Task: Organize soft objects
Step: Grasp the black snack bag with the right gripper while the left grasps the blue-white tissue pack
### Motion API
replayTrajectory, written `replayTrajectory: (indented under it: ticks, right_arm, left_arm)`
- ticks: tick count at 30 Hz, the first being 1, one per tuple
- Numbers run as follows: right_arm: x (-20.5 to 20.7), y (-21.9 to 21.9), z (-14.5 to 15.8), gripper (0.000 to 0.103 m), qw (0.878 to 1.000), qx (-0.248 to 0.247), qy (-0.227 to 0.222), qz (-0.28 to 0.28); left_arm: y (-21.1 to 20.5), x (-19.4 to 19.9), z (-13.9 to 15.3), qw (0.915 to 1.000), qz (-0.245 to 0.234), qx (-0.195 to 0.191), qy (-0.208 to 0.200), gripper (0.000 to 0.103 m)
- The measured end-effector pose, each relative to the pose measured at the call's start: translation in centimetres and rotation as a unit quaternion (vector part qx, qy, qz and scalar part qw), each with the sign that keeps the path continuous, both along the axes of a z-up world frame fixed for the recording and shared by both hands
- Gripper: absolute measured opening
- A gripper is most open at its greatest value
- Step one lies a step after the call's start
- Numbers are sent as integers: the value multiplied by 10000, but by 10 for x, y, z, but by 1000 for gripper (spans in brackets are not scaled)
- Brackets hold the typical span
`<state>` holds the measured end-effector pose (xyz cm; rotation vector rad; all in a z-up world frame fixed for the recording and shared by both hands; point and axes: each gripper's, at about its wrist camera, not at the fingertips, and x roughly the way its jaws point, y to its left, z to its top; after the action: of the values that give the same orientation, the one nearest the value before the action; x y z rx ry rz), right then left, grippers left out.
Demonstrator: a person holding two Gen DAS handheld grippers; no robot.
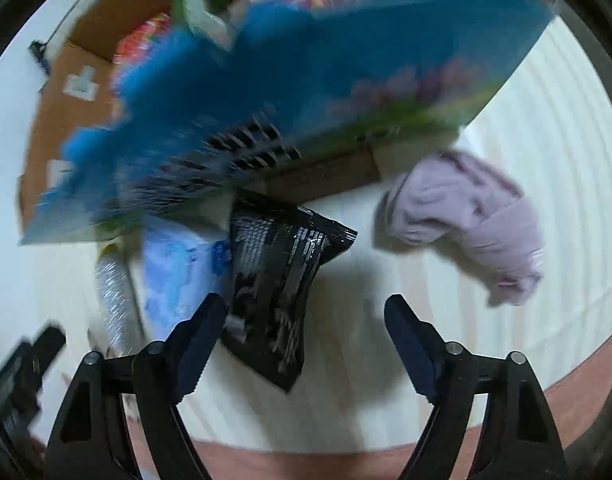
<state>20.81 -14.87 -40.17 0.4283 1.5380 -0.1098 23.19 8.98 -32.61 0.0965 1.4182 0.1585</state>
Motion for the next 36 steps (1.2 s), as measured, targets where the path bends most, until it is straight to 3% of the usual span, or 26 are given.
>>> replayTrajectory:
  ticks: [7,8,10,17,25,26,27,30,36]
  right_arm:
    - [7,27,-24,74,9997,-161,146,113]
    - [7,31,-23,69,9994,-276,140,175]
    - [7,37,-21,49,9983,-397,136,401]
    - [-24,7,-18,49,9942,-482,485,825]
    - [-50,-26,-19,54,9960,-155,544,687]
    - [-50,-28,-19,54,9963,-162,533,654]
    - [-50,-28,-18,54,9965,-197,514,631]
    - [-48,-24,-17,52,9957,-326,533,686]
    - [-41,10,-14,50,9894,-470,734,1160]
  left_arm:
    - [-7,7,-17,9993,-313,-108,176,100]
    - [-10,7,-15,9989,-395,-157,177,100]
    - [-19,9,-17,9977,-564,-298,209,100]
    - [-68,14,-48,9857,-1302,-695,812,100]
    - [-96,30,-89,9783,-1342,-938,1271,100]
    - [-96,32,-92,9784,-1316,-959,1271,94]
    - [-97,32,-93,9785,-1285,-977,1284,80]
    - [-100,33,-96,9788,-1157,-1021,1348,65]
    - [-93,0,-94,9808,-687,-1179,1395,59]
